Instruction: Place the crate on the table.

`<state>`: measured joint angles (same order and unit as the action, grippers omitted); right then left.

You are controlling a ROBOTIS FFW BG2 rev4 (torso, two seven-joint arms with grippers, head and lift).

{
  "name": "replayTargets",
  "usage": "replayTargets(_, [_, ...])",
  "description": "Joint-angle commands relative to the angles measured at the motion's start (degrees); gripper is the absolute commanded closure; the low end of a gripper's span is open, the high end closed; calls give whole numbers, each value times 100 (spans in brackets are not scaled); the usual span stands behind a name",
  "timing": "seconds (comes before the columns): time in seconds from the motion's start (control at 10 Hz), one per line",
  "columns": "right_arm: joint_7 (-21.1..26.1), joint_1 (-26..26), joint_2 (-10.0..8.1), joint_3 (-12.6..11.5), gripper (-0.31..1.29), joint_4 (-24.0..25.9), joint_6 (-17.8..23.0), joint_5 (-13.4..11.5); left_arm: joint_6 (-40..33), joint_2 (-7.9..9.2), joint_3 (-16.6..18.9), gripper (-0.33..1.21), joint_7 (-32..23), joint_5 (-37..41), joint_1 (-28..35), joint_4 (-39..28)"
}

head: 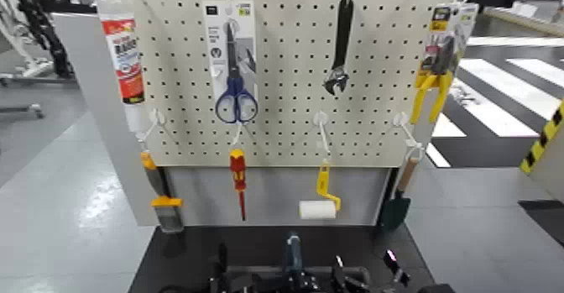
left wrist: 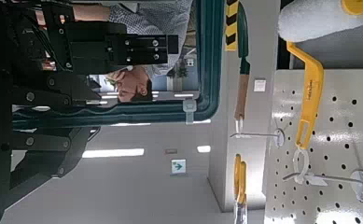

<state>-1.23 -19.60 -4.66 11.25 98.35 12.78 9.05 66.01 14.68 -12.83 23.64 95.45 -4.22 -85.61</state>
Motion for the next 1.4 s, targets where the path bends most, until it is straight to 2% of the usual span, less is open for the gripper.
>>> replayTargets(0.1, [0,-9,0,0,14,18,-4,9,0,-18,35,118,0,0,9,1])
replayTargets(0.6, [0,-18,0,-9,14,18,5,9,18,-26,211,118,-149,-9,18,18])
replayTargets(1.1, [0,-27,9,-9,14,18,14,9,18,70,475,118,-457,-9,-88,80])
replayTargets(1.4, [0,-27,18,0,14,18,14,9,18,105,492,118,-466,-88,-290,194])
